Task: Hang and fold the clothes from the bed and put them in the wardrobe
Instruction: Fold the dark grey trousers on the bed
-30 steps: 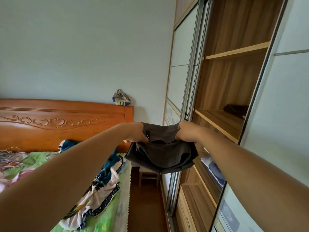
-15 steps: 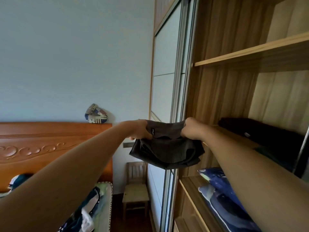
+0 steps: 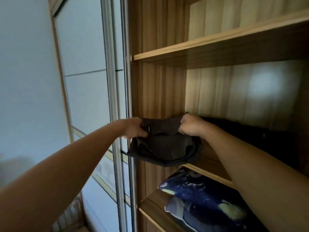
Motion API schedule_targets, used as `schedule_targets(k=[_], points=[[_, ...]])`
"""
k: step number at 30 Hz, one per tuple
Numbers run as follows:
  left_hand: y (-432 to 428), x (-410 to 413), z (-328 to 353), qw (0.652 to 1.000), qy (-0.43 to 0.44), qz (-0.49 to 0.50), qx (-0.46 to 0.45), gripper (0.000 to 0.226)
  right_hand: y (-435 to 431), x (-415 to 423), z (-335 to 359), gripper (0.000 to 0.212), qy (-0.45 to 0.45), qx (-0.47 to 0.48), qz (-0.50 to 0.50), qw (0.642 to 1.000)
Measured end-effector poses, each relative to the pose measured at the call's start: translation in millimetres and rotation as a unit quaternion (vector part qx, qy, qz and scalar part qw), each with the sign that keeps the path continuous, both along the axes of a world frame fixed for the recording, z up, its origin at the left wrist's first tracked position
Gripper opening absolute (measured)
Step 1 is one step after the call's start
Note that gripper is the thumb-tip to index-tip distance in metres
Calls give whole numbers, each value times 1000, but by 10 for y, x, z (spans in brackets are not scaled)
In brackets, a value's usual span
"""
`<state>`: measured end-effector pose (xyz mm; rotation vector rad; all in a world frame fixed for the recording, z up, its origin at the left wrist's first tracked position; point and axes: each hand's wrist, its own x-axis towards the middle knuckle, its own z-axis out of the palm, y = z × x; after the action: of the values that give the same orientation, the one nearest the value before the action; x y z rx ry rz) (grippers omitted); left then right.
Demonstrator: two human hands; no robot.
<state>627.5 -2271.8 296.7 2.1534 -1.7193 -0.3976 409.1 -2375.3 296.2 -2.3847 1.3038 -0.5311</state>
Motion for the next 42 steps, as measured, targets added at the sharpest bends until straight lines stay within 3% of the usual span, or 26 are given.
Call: schedule_targets(k=[10,13,16,19,27,30,32,35,39,42], points=[[-1283,-680,146,985,46,-160,34,57,-360,-937,97,6,-4,-22,-207,978],[-1586,-937,39,978,76,-191,32,61,-399,-1205,102,20,8,-16,-258,966],[-1843,-1207,16,966,100,-237,33,61,-469,-1445,130,20,27,-4,-303,952],[-2109,-1443,48,958,117,-262,7,66,-614,-1587,211,37,53,-17,-348,936],[-2802,-1954,-48,943,137,-299,-43,74,-1104,-1823,192,59,193,-19,-434,880],[-2896,-2065,-326,941,75,-330,-1,61,-1177,-1894,-145,56,213,-9,-452,866],[-2917,-2095,-495,938,14,-346,19,48,-1188,-1890,-334,64,283,10,-461,841],[-2982,-2105,-512,942,-55,-331,-18,50,-1258,-1863,-441,46,362,-73,-423,828],[-3119,-2253,-435,934,-83,-332,-101,42,-1434,-1891,-531,53,318,-58,-388,863],[-3195,-2458,-621,933,-105,-341,-49,67,-1527,-1940,-701,70,268,38,-400,875]])
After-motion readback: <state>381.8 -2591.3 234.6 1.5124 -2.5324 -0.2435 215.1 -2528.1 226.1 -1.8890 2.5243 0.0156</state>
